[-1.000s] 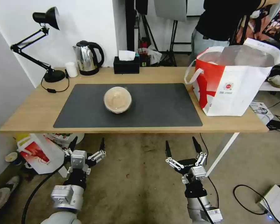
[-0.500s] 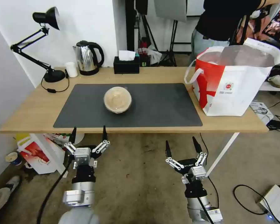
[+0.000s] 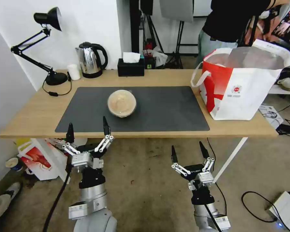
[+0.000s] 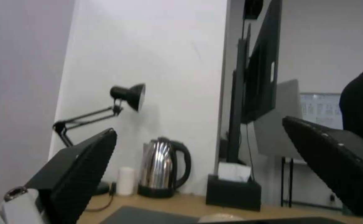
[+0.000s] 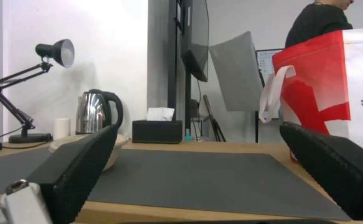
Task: Pick up the trash from the table and place it into the takeout bag.
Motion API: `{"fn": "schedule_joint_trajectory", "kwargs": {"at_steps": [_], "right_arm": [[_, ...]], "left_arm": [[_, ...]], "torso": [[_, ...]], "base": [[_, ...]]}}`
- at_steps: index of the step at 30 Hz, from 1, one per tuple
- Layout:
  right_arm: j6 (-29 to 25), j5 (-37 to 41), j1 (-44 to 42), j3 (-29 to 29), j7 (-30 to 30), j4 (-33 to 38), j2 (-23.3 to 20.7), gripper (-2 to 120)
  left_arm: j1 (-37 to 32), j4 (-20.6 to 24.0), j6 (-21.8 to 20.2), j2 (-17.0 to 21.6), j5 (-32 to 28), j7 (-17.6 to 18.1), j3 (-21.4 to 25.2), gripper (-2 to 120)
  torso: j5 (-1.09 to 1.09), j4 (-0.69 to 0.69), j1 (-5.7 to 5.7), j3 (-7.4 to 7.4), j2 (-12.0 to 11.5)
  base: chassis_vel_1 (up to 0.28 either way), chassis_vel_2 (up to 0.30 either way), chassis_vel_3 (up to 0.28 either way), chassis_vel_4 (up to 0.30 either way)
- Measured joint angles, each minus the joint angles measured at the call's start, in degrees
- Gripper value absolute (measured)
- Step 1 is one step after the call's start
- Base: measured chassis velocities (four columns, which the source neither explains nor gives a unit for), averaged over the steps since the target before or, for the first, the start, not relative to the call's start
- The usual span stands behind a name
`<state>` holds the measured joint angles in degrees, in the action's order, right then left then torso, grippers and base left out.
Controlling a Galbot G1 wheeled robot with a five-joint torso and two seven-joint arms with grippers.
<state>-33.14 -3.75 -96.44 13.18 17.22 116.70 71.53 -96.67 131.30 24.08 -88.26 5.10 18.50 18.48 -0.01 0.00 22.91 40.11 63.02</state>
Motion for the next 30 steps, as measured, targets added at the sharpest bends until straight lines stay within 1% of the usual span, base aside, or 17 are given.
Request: {"fn": "schedule_joint_trajectory", "kwargs": {"at_steps": [2,3,5,8,10,12,14,15,17,18,21,22,23,25,26,27,30], "right_arm": [[0.00,0.00,0.00,0.00,0.00,0.00,0.00,100],[0.00,0.00,0.00,0.00,0.00,0.00,0.00,100],[0.00,0.00,0.00,-0.01,0.00,0.00,0.00,100],[0.00,0.00,0.00,0.00,0.00,0.00,0.00,100],[0.00,0.00,0.00,0.00,0.00,0.00,0.00,100],[0.00,0.00,0.00,-0.01,0.00,0.00,0.00,100],[0.00,0.00,0.01,0.01,0.00,0.00,0.00,100],[0.00,0.00,0.01,0.01,0.00,0.00,0.00,100],[0.00,0.00,0.00,-0.01,0.00,0.00,0.00,100],[0.00,0.00,0.00,-0.01,0.00,0.00,0.00,100],[0.00,0.00,0.00,-0.01,0.00,0.00,0.00,100],[0.00,0.00,0.00,-0.01,0.00,0.00,0.00,100],[0.00,0.00,0.00,-0.01,0.00,0.00,0.00,100],[0.00,0.00,0.00,-0.01,0.00,0.00,0.00,100],[0.00,0.00,0.00,-0.01,0.00,0.00,0.00,100],[0.00,0.00,0.00,-0.01,0.00,0.00,0.00,100],[0.00,0.00,0.01,-0.01,0.00,0.00,0.00,100]], "left_arm": [[-1.01,2.55,-3.63,1.45,-3.29,-0.12,1.60,100],[-1.01,2.55,-3.63,1.45,-3.29,-0.12,1.60,100],[-1.93,4.66,-6.89,3.07,-5.76,-0.17,3.62,100],[-2.41,5.51,-8.69,4.68,-7.19,-0.18,5.34,100],[-2.60,6.43,-11.87,7.31,-10.66,-0.16,7.11,100],[-2.57,6.64,-12.79,7.95,-11.88,-0.16,7.37,100],[-2.34,7.59,-16.88,11.16,-18.33,-0.14,8.64,100],[-2.34,7.59,-16.88,11.16,-18.33,-0.14,8.64,100],[-2.31,8.81,-21.77,14.97,-29.42,0.08,10.55,100],[-2.31,8.81,-21.77,14.97,-29.42,0.08,10.55,100],[-0.56,10.97,-27.25,18.05,-43.02,0.64,12.80,100],[-0.56,10.97,-27.25,18.05,-43.02,0.64,12.80,100],[-0.06,11.24,-28.01,18.31,-45.31,0.80,13.09,100],[1.38,11.69,-30.73,18.81,-52.65,1.33,13.62,100],[1.38,11.69,-30.73,18.81,-52.65,1.33,13.62,100],[1.82,11.79,-31.57,19.01,-55.56,1.60,13.57,100],[2.53,11.98,-32.83,19.66,-60.18,1.91,13.41,100]], "torso": [[0.00,0.00,0.00,0.00,0.00],[0.00,0.00,0.00,0.00,0.00],[0.00,0.00,0.00,0.00,0.00],[0.00,0.01,0.00,0.00,0.00],[0.00,0.00,0.00,0.00,0.00],[-0.01,0.00,0.00,0.00,0.00],[-0.01,0.00,0.00,0.00,0.00],[-0.01,0.00,0.00,0.00,0.00],[0.00,0.01,0.00,0.00,0.00],[0.00,0.01,0.00,0.00,0.00],[0.01,0.00,0.01,0.00,0.00],[0.01,0.00,0.01,0.00,0.00],[0.00,0.00,0.00,0.00,0.00],[0.00,0.00,0.01,0.00,0.00],[0.00,0.00,0.01,0.00,0.00],[0.00,0.00,0.01,0.00,0.00],[0.00,0.00,0.01,0.00,0.00]], "base": [[0.000,0.000,0.000,0.000],[0.000,0.000,0.000,0.000],[0.000,0.000,0.000,0.000],[0.000,0.000,0.000,0.000],[0.000,0.000,0.000,0.000],[0.000,0.000,0.000,0.000],[0.000,0.000,0.000,0.000],[0.000,0.000,0.000,0.000],[0.000,0.000,0.000,0.000],[0.000,0.000,0.000,0.000],[0.000,0.000,0.000,0.000],[0.000,0.000,0.000,0.000],[0.000,0.000,0.000,0.000],[0.000,0.000,0.000,0.000],[0.000,0.000,0.000,0.000],[0.000,0.000,0.000,0.000],[0.000,0.000,0.000,0.000]]}}
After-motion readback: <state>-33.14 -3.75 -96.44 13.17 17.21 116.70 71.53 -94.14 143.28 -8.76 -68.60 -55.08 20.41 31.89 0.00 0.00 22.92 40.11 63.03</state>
